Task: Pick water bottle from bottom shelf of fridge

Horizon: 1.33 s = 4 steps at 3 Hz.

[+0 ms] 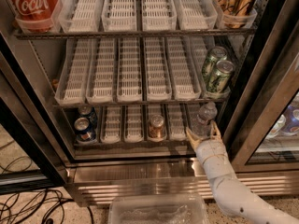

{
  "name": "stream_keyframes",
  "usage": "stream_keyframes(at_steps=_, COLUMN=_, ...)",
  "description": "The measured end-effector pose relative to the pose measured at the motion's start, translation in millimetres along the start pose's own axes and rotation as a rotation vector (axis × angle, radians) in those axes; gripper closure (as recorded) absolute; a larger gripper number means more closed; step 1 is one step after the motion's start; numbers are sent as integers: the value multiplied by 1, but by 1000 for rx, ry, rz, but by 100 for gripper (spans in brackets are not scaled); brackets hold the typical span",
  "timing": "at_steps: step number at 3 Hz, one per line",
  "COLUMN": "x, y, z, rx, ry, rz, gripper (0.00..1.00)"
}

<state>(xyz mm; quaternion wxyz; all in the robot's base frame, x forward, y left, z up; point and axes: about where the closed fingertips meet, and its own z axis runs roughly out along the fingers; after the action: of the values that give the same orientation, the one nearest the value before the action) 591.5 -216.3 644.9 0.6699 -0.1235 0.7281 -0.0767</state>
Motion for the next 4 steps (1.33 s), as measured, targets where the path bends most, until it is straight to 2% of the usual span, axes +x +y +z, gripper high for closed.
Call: stream_keyframes(at_steps=4, x=8, y=-15, z=28, rx=102, ry=-20, rz=-57, gripper=33)
